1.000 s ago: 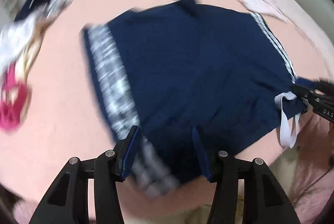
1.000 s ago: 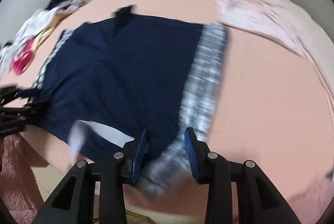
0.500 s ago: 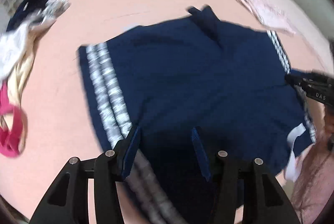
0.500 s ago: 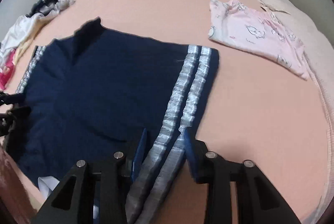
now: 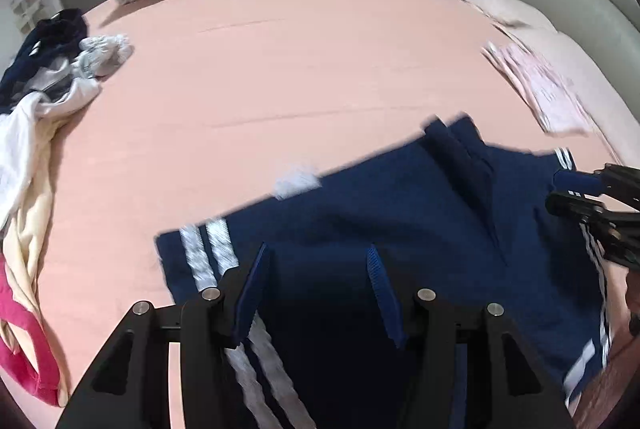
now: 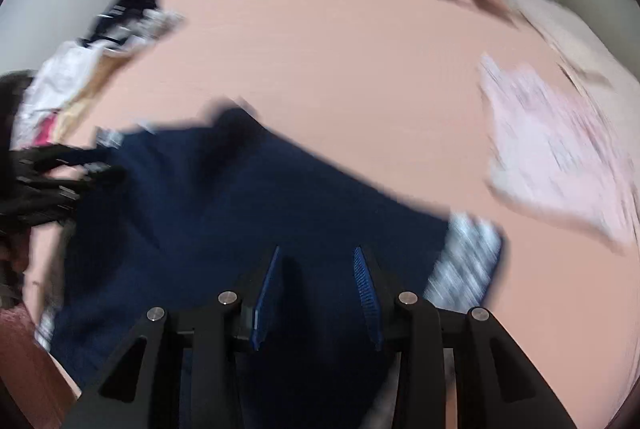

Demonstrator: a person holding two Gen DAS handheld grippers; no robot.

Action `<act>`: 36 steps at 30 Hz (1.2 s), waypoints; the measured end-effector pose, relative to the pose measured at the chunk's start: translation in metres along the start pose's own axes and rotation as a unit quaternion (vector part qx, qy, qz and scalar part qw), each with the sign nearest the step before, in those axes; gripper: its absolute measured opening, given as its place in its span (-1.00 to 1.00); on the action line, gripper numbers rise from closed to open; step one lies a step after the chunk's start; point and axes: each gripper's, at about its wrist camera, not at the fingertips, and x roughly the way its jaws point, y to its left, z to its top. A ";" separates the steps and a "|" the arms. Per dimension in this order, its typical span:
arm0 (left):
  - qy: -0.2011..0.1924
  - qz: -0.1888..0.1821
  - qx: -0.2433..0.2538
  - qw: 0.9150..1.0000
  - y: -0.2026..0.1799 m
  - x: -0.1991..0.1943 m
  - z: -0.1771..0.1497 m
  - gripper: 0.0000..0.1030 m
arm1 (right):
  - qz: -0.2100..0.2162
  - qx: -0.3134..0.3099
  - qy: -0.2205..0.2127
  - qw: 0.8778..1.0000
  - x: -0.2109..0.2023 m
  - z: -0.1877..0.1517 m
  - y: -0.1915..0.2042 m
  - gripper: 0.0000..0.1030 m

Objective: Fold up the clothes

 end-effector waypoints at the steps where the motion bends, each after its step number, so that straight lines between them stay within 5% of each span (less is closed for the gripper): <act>1: -0.010 -0.001 -0.012 1.000 0.005 -0.004 0.000 -0.06 | 0.017 -0.014 -0.016 1.000 -0.002 0.008 0.013 -0.27; 5: -0.018 -0.017 -0.053 0.998 0.007 0.003 0.009 -0.10 | 0.081 -0.063 0.002 0.995 0.021 0.034 0.063 -0.28; 7: 0.007 0.010 -0.035 0.999 0.017 0.009 0.001 -0.42 | 0.095 -0.070 0.040 0.992 0.049 0.038 0.076 -0.28; 9: 0.017 0.039 -0.023 0.999 0.017 0.015 -0.013 -0.44 | 0.078 -0.069 0.045 0.994 0.069 0.042 0.077 -0.34; 11: 0.002 0.032 -0.040 0.999 0.026 0.017 -0.011 -0.44 | 0.064 -0.066 0.039 0.995 0.077 0.047 0.077 -0.35; 15: -0.029 0.044 -0.077 0.996 0.046 -0.002 -0.020 -0.44 | -0.034 -0.009 -0.021 0.999 0.064 0.055 0.055 -0.35; 18: -0.056 -0.029 -0.063 0.996 0.035 -0.015 -0.020 -0.44 | 0.055 0.024 -0.017 0.998 0.056 0.051 0.044 -0.33; 19: -0.053 -0.046 -0.048 0.996 0.029 -0.013 -0.020 -0.44 | 0.053 0.001 -0.010 0.999 0.058 0.050 0.054 -0.33; 22: -0.012 0.007 0.008 1.000 0.010 0.014 -0.017 -0.44 | 0.043 -0.070 0.014 0.997 0.065 0.049 0.084 -0.29; 24: -0.025 0.013 -0.005 1.000 0.015 0.018 -0.011 -0.40 | -0.010 -0.079 0.032 0.996 0.088 0.053 0.090 -0.29; 26: -0.027 0.030 -0.033 0.999 0.024 0.007 -0.004 -0.41 | -0.004 -0.043 0.028 0.999 0.091 0.055 0.081 -0.30; 29: -0.040 -0.009 -0.045 0.998 0.023 -0.029 -0.019 -0.40 | 0.023 0.003 -0.012 1.000 0.051 0.048 0.072 -0.29; 36: 0.057 -0.051 0.028 0.997 -0.040 -0.065 -0.089 -0.40 | 0.035 0.022 -0.047 0.998 -0.071 -0.027 0.055 -0.28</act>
